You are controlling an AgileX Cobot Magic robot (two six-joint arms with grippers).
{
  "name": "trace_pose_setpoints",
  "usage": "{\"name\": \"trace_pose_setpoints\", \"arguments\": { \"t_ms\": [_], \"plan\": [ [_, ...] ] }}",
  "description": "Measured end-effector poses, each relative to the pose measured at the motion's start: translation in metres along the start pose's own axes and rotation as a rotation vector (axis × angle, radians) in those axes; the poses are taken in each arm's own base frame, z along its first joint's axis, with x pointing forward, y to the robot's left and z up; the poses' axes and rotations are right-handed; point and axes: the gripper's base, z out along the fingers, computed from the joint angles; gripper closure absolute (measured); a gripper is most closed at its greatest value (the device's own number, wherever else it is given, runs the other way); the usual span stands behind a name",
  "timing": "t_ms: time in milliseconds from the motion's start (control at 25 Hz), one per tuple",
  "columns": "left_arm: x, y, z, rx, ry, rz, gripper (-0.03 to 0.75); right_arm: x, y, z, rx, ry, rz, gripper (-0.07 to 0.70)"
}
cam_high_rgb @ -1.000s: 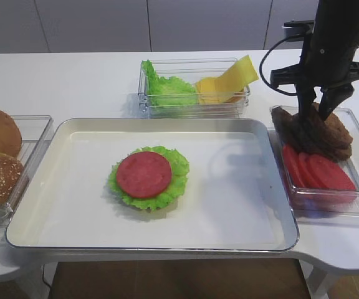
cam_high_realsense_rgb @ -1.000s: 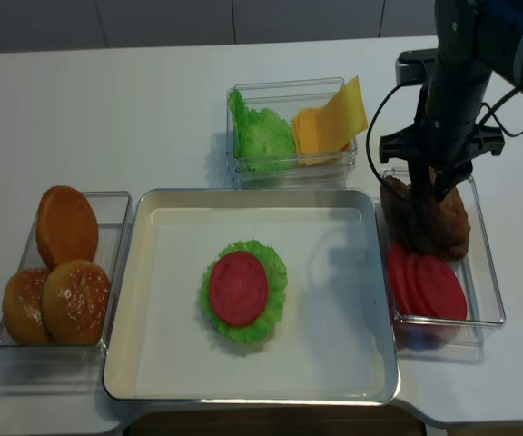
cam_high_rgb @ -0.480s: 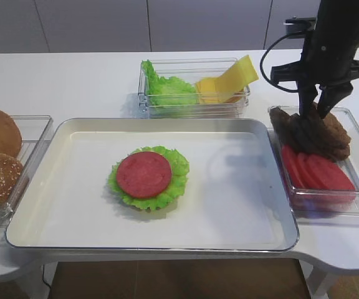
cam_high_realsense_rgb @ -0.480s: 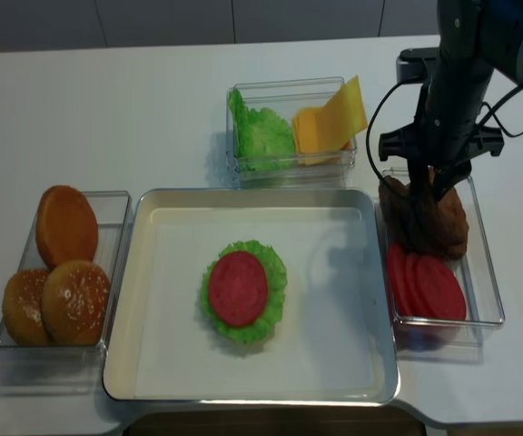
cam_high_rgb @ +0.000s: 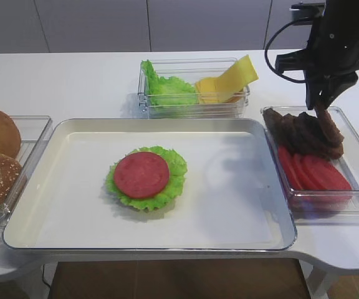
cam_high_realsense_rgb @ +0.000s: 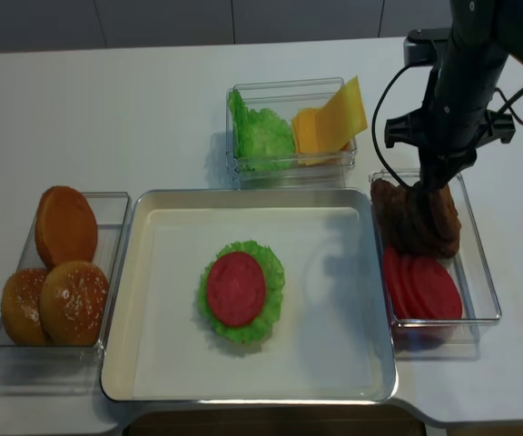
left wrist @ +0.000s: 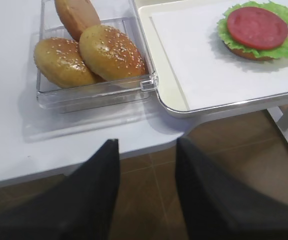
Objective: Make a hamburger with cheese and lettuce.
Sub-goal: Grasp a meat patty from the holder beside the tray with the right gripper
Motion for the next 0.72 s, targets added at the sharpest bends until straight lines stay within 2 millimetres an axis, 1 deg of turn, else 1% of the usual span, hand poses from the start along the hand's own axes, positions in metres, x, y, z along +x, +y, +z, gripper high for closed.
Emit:
{"name": "trace_pose_setpoints", "arguments": {
  "t_ms": [240, 480, 720],
  "plan": [
    [0.0, 0.0, 0.0, 0.0, 0.0, 0.0, 0.433, 0.0, 0.0, 0.0, 0.0, 0.0, 0.0, 0.474],
    [0.0, 0.0, 0.0, 0.0, 0.0, 0.0, 0.433, 0.002, -0.001, -0.01, -0.011, -0.023, 0.003, 0.475],
    [0.0, 0.0, 0.0, 0.0, 0.0, 0.0, 0.433, 0.003, 0.0, -0.014, -0.021, -0.03, 0.008, 0.479]
  ]
}}
